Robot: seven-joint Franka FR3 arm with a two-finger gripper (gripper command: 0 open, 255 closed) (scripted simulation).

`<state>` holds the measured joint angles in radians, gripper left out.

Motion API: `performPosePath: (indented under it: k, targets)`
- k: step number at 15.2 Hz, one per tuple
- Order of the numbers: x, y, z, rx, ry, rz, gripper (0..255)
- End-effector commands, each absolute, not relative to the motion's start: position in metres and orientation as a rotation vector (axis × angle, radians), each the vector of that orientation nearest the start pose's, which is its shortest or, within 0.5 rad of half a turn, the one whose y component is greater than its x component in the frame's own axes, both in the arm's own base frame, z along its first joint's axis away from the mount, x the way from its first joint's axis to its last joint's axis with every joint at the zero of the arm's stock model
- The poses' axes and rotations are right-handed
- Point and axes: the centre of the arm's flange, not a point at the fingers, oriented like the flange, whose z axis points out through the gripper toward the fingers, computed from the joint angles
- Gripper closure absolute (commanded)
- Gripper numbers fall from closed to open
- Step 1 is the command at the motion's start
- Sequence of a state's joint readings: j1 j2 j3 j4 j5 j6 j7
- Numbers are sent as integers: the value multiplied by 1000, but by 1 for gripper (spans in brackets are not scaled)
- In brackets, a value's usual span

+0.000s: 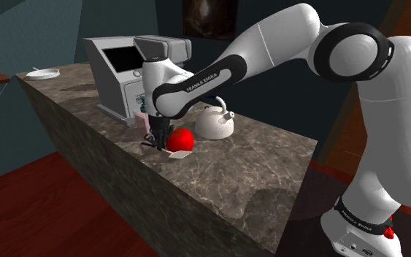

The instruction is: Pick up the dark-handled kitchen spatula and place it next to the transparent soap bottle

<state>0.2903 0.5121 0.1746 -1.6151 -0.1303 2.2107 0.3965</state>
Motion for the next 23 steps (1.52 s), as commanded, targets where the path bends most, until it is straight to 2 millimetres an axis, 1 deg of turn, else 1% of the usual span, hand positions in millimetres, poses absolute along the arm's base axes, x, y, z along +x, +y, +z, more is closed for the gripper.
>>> performPosePath:
  k: [1, 9, 10, 11, 12, 13, 14, 15, 18, 19, 23]
  targets:
    - [628, 286, 316, -3131, -174, -104, 255]
    - [628, 286, 315, -3131, -174, -104, 255]
    - [631, 284, 319, -3131, -173, -102, 0]
    - [633, 280, 321, -3130, -173, -103, 0]
    - [634, 284, 321, -3131, -173, -103, 0]
    - [634, 284, 328, -3131, -173, -103, 0]
    - [633, 282, 325, -3130, -172, -102, 0]
    - [628, 286, 315, -3131, -174, -104, 0]
    - [625, 286, 354, -3131, -174, -104, 0]
    - [624, 286, 365, -3131, -174, -104, 0]
    - [624, 286, 365, -3131, -174, -104, 0]
